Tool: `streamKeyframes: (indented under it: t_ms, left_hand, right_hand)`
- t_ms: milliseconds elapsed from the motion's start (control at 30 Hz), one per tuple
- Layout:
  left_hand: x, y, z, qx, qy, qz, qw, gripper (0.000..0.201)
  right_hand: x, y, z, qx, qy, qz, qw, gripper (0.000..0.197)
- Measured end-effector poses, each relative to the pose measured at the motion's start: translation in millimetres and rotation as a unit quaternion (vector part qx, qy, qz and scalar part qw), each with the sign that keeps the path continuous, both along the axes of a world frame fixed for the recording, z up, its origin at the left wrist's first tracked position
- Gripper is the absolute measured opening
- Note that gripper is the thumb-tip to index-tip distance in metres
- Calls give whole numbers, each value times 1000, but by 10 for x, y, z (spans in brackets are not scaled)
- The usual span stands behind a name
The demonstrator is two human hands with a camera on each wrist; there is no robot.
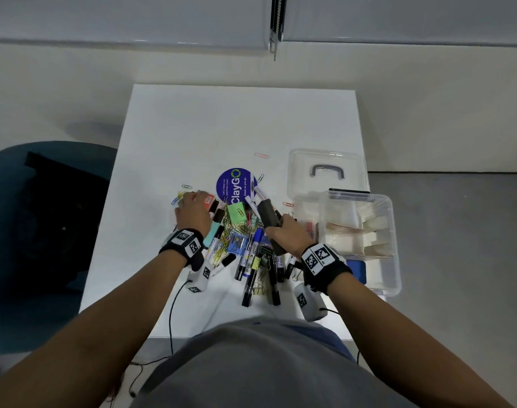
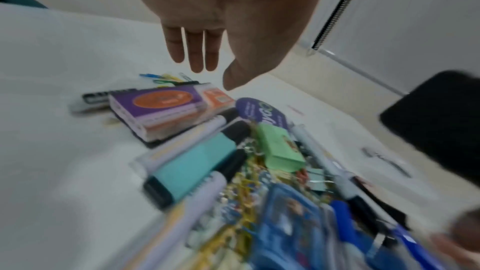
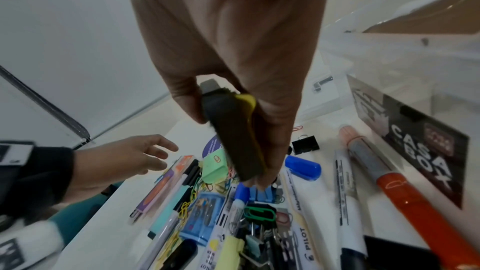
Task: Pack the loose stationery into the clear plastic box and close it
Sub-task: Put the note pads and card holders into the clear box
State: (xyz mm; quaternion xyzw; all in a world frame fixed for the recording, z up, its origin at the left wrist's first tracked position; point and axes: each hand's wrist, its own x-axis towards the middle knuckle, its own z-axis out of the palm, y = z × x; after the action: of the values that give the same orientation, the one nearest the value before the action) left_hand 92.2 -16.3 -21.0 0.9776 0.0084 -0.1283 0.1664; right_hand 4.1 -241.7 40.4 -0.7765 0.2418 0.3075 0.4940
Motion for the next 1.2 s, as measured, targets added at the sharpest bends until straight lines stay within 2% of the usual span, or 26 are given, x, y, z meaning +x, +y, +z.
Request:
streamKeyframes:
  t_ms: [133, 267, 367, 500, 567, 633, 733, 833, 967, 1033, 1100, 1167, 1200]
  left_hand:
    - [80, 156, -150, 73, 73, 1, 995, 64]
    - [64, 183, -227, 109, 53, -20, 992, 73]
    - [27, 199, -252, 95, 46, -23, 994, 72]
    - [-32, 207, -228, 23, 45, 21, 998, 70]
    - [-54, 238, -178, -55, 36, 65, 996, 56]
    - [-81, 286, -97, -146, 58, 112, 981, 38]
    - [-122, 359, -16, -197, 97, 152, 964, 29]
    - [-156, 307, 134, -247, 89, 133, 956, 29]
    - [-320, -11, 531, -391, 125, 80, 908, 23]
    - [-427, -244, 721, -453, 179, 49, 872, 23]
    - [-493, -478, 790, -475, 230, 13, 849, 30]
    - [-549, -726, 797, -467, 251, -34, 847, 35]
    - [-582, -853, 785, -462, 246, -61, 850, 35]
  right_hand:
    - [-30, 100, -6, -12, -25, 9, 1000, 39]
    - [-23, 167, 1, -16, -49, 29, 998, 47]
    - [-9, 179, -3, -29, -39, 54, 997, 44]
    - [-17, 165, -4, -15, -44, 54, 997, 39]
    - [-17, 149, -15, -3, -50, 36, 998, 39]
    - [-5, 139, -46, 0, -58, 29, 998, 37]
    - [33, 153, -113, 16, -59, 34, 998, 36]
    - [56, 172, -64, 30, -72, 41, 996, 51]
    - [16, 44, 277, 51, -100, 56, 992, 63]
    - [-64, -157, 465, 61, -128, 51, 989, 58]
    - [-225, -469, 627, 72, -150, 18, 986, 46]
    - [-443, -860, 757, 57, -199, 20, 978, 38]
    - [-570, -1069, 797, 24, -228, 48, 972, 32]
